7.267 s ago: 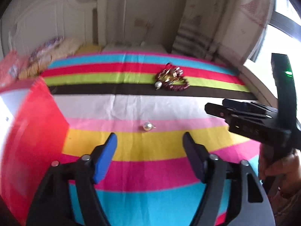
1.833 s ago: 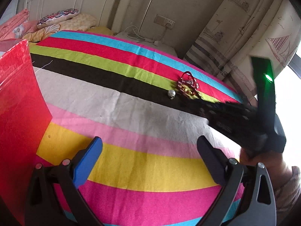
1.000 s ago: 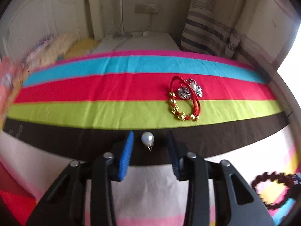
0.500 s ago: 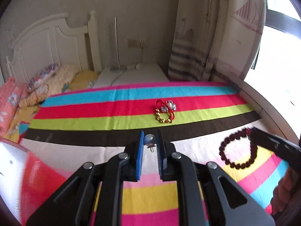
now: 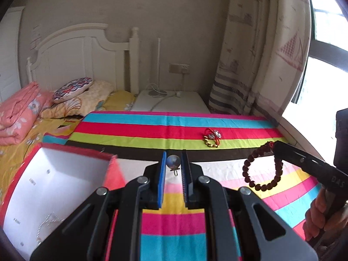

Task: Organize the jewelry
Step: 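Carry the bracelet and earring into the white box and open both tools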

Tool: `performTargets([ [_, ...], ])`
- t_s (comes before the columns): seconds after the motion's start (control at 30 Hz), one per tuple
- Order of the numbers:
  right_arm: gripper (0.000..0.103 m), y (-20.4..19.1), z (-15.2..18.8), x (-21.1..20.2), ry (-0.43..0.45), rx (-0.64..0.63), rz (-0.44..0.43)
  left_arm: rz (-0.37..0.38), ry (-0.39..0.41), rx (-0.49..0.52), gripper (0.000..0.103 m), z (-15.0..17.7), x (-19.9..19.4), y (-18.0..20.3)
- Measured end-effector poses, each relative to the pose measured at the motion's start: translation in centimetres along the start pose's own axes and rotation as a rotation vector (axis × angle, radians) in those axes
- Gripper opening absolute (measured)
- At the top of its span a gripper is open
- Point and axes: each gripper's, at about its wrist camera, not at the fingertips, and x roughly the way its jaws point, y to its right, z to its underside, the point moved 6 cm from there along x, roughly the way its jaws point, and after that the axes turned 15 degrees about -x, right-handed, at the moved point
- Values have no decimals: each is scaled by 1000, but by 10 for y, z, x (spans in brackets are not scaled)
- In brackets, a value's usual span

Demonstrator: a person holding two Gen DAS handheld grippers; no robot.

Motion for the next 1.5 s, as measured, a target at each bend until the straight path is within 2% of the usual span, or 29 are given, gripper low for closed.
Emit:
performTargets([
  [0.13, 16, -37, -14, 21, 10, -52, -52, -11, 19, -33, 13, -3, -26, -28],
  [0.33, 16, -89, -39, 51, 44, -105, -124, -88, 53, -88, 13, -9, -60, -85],
  [0.6, 16, -158, -55, 95, 16, -210, -225, -185, 67, -171, 13, -12, -76, -149],
  [0.8, 16, -202, -45, 125, -40, -275, -293, -252, 41, -193, 13, -7, -77, -177],
  [0.93, 16, -221, -24, 147, -107, -305, -307, -329, 1, -193, 13, 2, -70, -194],
  [1.07, 16, -224, 1, 161, -178, -310, -300, -346, -29, -225, 13, 7, -68, -208],
  [1.17, 16, -220, 12, 172, -228, -296, -290, -396, -19, -211, 13, 10, -70, -212],
  [1.3, 17, -212, 21, 178, -285, -271, -254, -396, -22, -218, 13, 12, -69, -212],
  [1.33, 17, -210, 22, 178, -287, -259, -254, -401, -20, -214, 16, 12, -69, -212],
  [1.4, 17, -207, 23, 177, -296, -241, -264, -418, -11, -212, 33, 11, -71, -211],
  [1.47, 17, -202, 25, 177, -315, -230, -259, -437, 13, -212, 63, 8, -74, -208],
  [1.5, 17, -199, 27, 177, -327, -224, -259, -452, 30, -212, 68, 7, -77, -207],
])
